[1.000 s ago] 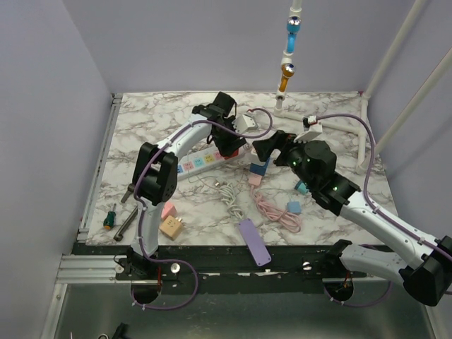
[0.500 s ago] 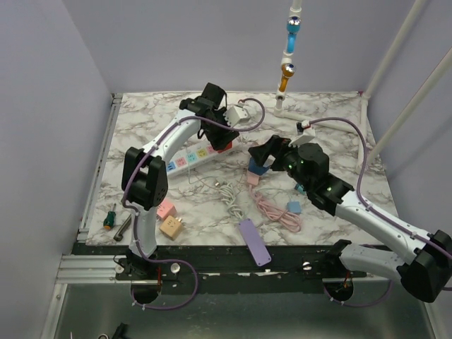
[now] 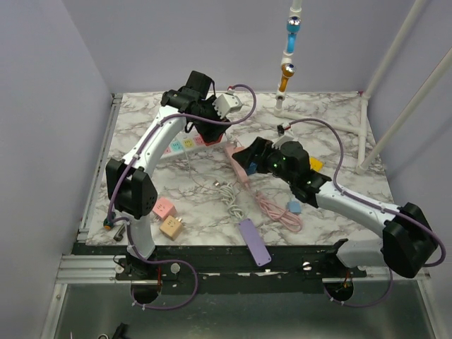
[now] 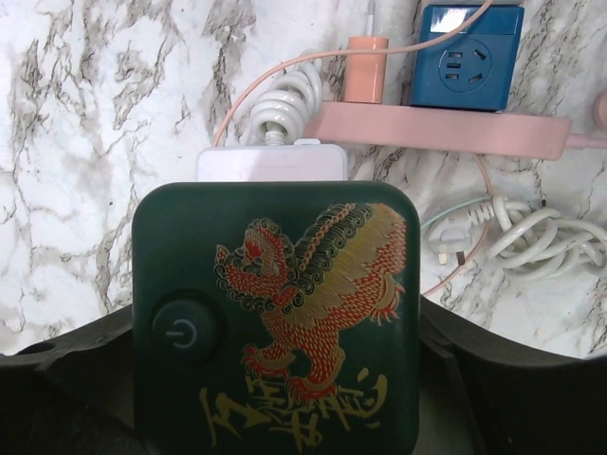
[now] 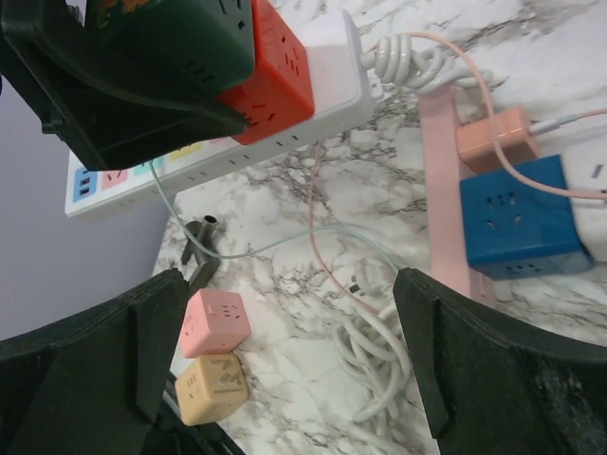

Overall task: Pull the plug off the socket
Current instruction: Remove the plug from the socket.

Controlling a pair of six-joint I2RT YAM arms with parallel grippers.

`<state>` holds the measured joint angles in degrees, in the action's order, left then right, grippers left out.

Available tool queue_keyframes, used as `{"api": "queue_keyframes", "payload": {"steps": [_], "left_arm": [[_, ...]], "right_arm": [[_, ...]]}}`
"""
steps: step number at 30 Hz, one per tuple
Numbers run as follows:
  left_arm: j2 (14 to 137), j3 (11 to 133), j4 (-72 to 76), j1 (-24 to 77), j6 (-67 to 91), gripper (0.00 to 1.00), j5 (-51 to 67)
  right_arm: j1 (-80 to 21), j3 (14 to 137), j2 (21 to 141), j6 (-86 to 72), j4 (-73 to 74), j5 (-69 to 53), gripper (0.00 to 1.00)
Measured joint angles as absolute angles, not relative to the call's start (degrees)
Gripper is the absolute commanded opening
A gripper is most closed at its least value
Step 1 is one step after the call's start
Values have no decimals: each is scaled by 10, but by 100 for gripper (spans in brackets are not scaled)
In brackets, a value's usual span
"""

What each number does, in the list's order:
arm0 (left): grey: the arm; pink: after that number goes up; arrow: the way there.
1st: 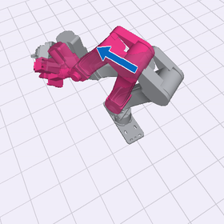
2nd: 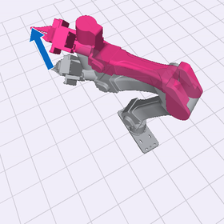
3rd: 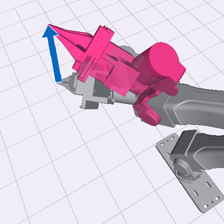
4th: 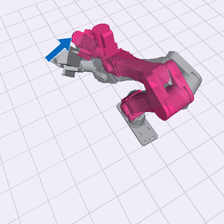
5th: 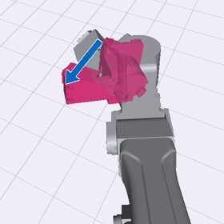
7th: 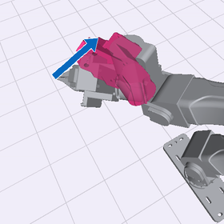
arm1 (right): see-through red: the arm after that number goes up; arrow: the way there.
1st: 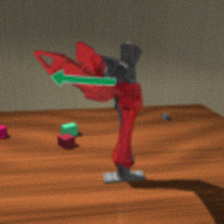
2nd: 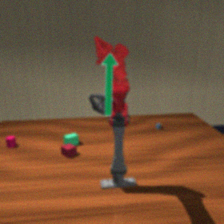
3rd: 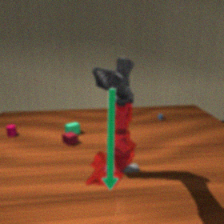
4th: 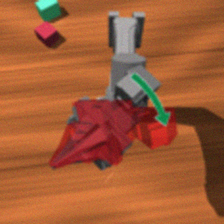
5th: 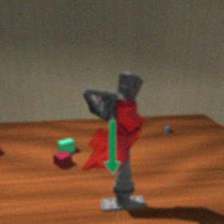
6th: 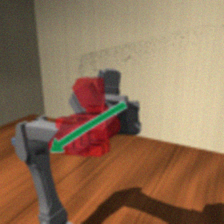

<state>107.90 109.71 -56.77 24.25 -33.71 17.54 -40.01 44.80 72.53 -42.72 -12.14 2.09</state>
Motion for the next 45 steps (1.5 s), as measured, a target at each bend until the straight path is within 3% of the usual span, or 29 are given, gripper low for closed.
{"api": "queue_keyframes", "payload": {"steps": [11, 22, 31, 39, 40, 45], "left_arm": [[1079, 1101, -579, 241, -318, 0, 184], [1079, 1100, -570, 241, -260, 0, 188], [1079, 1101, -567, 241, -218, 0, 189], [1073, 1101, -552, 237, -199, 0, 187], [1071, 1101, -553, 236, -199, 0, 186], [1064, 1101, -548, 235, -196, 0, 183]], "right_arm": [[-402, 414, 919, -541, -367, -47, 100], [-468, 454, 1069, -603, -614, -30, 100], [-469, 533, 1177, -678, -711, 9, 100], [-481, 595, 1211, -717, -691, 34, 98], [-483, 599, 1212, -721, -691, 37, 93], [-487, 614, 1221, -745, -689, 44, 32]]}}
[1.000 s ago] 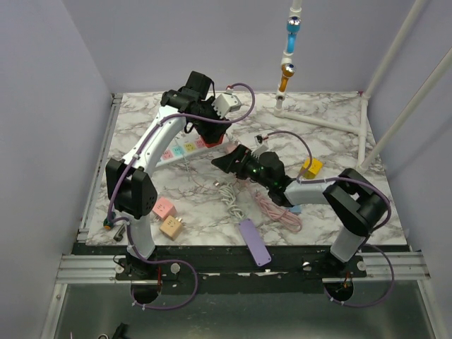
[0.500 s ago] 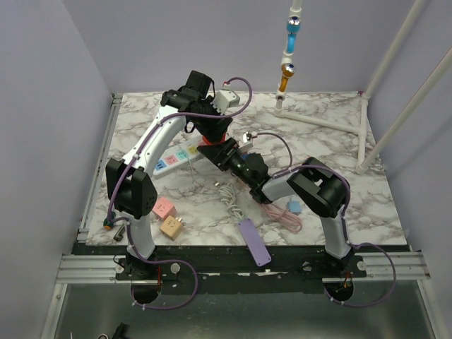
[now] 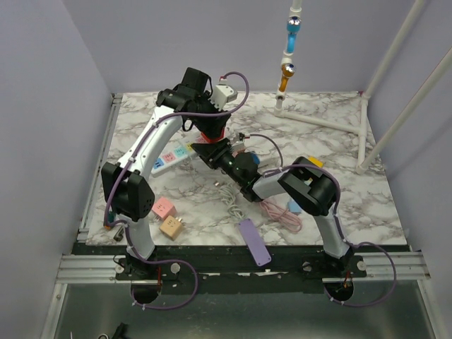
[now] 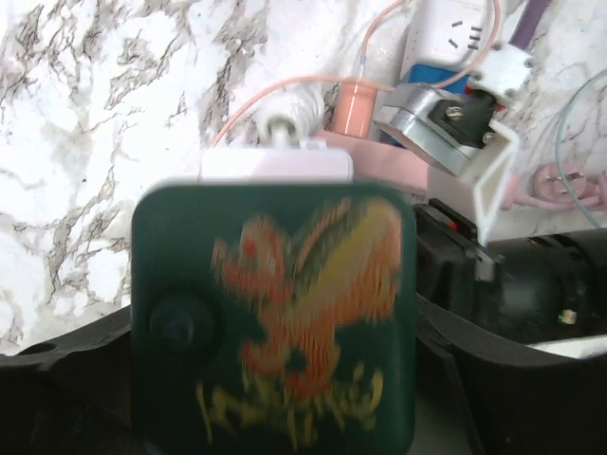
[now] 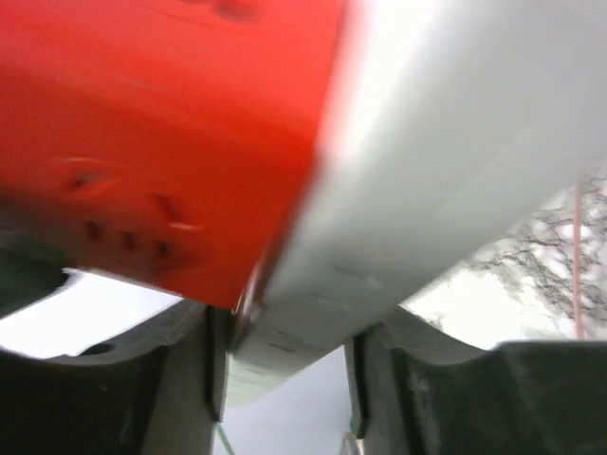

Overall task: Pull the plug off the socket
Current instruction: Remove the plug from the socket.

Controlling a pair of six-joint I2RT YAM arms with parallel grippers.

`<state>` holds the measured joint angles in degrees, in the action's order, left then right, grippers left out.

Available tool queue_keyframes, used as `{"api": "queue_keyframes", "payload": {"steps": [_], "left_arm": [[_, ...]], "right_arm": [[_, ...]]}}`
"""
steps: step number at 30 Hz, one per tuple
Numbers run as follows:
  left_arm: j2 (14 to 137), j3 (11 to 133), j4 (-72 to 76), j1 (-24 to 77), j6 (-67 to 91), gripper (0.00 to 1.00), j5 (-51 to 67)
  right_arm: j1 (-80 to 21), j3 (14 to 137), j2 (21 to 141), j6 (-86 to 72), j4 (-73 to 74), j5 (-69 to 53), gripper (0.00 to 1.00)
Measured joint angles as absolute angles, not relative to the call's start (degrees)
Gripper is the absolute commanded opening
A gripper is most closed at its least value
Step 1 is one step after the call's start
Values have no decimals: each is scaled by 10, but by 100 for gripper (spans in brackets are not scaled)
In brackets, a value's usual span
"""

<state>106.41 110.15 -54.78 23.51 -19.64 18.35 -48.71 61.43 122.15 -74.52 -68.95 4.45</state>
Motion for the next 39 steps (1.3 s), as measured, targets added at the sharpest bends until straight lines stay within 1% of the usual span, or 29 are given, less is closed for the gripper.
{"api": "queue_keyframes", "payload": {"steps": [1, 5, 6, 9, 10, 12, 13, 14, 17, 21, 26, 30, 33, 39], "left_arm": [[1062, 1101, -547, 236, -197, 0, 181], [1052, 1099, -551, 238, -205, 0, 175], [1052, 1099, -548, 239, -204, 2, 174], [1052, 1099, -545, 241, -202, 18, 173], [1052, 1099, -547, 242, -201, 27, 173], [1052, 1098, -550, 244, -199, 55, 173], [1052, 1097, -550, 245, -199, 88, 173], [1049, 1091, -547, 246, -197, 98, 173], [1034, 1072, -529, 247, -188, 98, 175], [983, 1048, -500, 250, -188, 98, 177], [881, 957, -434, 247, -184, 98, 203], [818, 860, -378, 236, -180, 99, 230], [790, 797, -346, 212, -161, 99, 260], [739, 678, -261, 121, -130, 98, 329]], "right_arm": [[-487, 615, 1228, -771, -694, 46, 29], [-483, 615, 1242, -789, -696, 51, 26], [-483, 615, 1242, -791, -699, 52, 24], [-483, 609, 1242, -793, -707, 56, 19], [-483, 605, 1241, -793, -710, 57, 16], [-483, 596, 1238, -791, -715, 58, 11], [-484, 592, 1235, -788, -715, 58, 11], [-484, 589, 1233, -785, -714, 58, 10], [-484, 585, 1229, -767, -694, 58, 10], [-484, 568, 1229, -748, -653, 58, 8], [-478, 557, 1229, -746, -644, 54, 6], [-471, 557, 1227, -749, -651, 46, 4], [-469, 556, 1220, -749, -651, 44, 2], [-460, 548, 1210, -761, -672, 30, 1]]}}
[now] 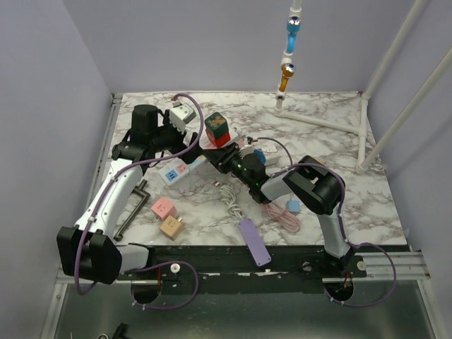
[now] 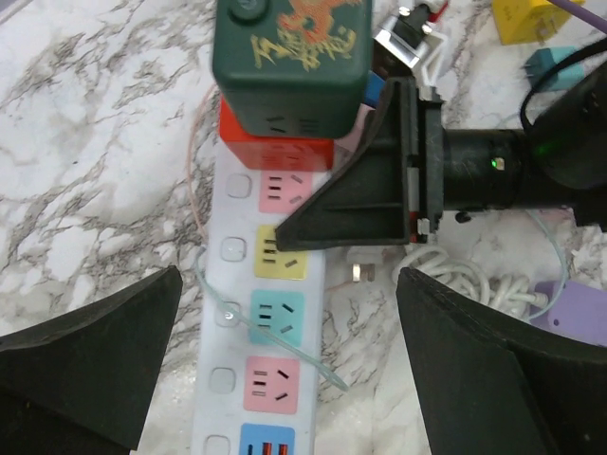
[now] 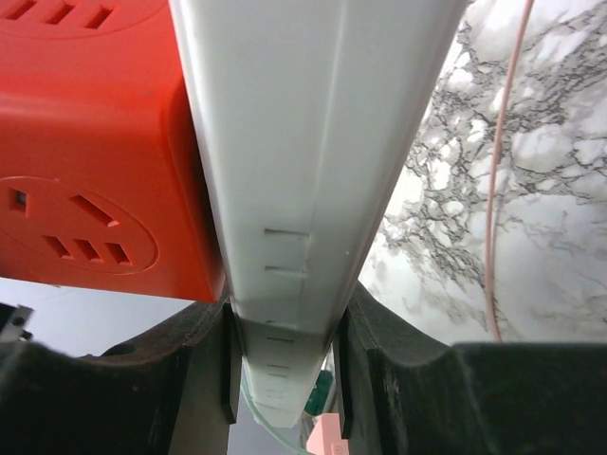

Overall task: Pull the plug off the socket
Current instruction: Remove the plug from the socket.

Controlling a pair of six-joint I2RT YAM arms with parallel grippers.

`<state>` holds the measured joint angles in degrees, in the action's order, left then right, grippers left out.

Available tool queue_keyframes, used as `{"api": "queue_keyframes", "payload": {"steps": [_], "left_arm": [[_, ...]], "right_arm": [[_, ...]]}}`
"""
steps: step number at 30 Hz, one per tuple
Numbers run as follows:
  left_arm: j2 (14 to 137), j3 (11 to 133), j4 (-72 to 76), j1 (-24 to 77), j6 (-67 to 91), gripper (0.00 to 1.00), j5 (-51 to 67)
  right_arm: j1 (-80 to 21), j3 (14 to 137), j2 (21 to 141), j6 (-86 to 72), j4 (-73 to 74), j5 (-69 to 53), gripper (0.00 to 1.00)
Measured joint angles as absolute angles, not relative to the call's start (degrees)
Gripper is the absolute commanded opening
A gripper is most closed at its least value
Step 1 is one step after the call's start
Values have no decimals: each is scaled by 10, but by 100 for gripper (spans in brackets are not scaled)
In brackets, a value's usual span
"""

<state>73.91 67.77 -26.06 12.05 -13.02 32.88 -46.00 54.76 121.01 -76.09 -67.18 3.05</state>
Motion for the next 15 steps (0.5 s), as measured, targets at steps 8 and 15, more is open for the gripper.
{"api": "queue_keyframes", "payload": {"steps": [8, 15], "left_arm": [[723, 635, -179, 128, -114, 98, 383], [756, 635, -107, 131, -69, 99, 406]], "right_arm": [[-455, 548, 1201, -769, -686, -10, 1], [-455, 549, 1194, -764, -686, -28, 1]]}}
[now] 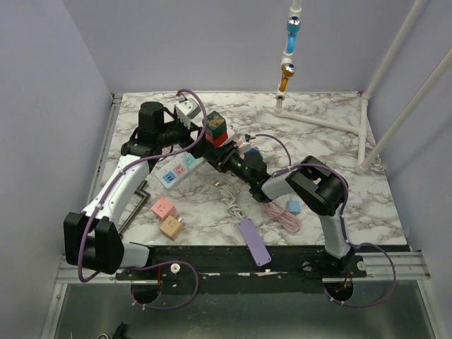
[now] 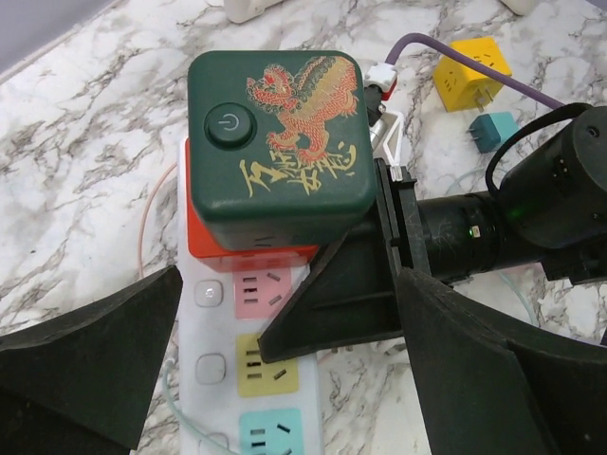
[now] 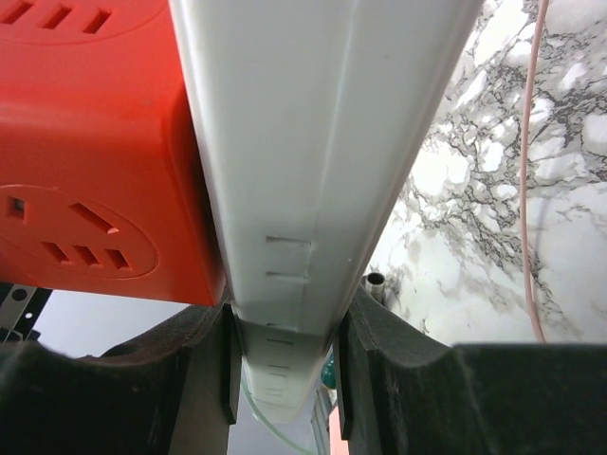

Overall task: Pull the plug off the socket
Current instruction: Remove the plug from the socket.

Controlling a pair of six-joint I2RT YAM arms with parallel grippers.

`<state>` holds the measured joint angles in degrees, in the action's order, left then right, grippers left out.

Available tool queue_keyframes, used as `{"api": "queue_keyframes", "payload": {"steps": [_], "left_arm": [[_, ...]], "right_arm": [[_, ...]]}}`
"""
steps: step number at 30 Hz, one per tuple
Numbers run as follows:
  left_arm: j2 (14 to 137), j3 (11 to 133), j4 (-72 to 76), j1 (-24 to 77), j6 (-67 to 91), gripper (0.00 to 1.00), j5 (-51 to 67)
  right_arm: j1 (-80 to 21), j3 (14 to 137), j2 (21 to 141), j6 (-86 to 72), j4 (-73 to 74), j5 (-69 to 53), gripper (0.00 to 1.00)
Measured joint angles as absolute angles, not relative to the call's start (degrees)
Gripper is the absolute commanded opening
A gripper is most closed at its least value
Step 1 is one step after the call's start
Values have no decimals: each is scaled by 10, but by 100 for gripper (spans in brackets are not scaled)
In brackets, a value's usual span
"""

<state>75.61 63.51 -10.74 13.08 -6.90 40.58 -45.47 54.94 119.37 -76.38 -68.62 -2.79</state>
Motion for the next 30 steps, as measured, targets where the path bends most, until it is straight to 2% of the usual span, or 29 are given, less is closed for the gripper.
{"api": "queue_keyframes", "payload": {"steps": [22, 30], "left_arm": [[784, 623, -80, 185, -93, 98, 284], [784, 624, -56, 185, -87, 98, 293]], "right_arm": [[-454, 568, 1189, -820, -723, -48, 1], [-460, 582, 1188, -840, -732, -60, 1]]}}
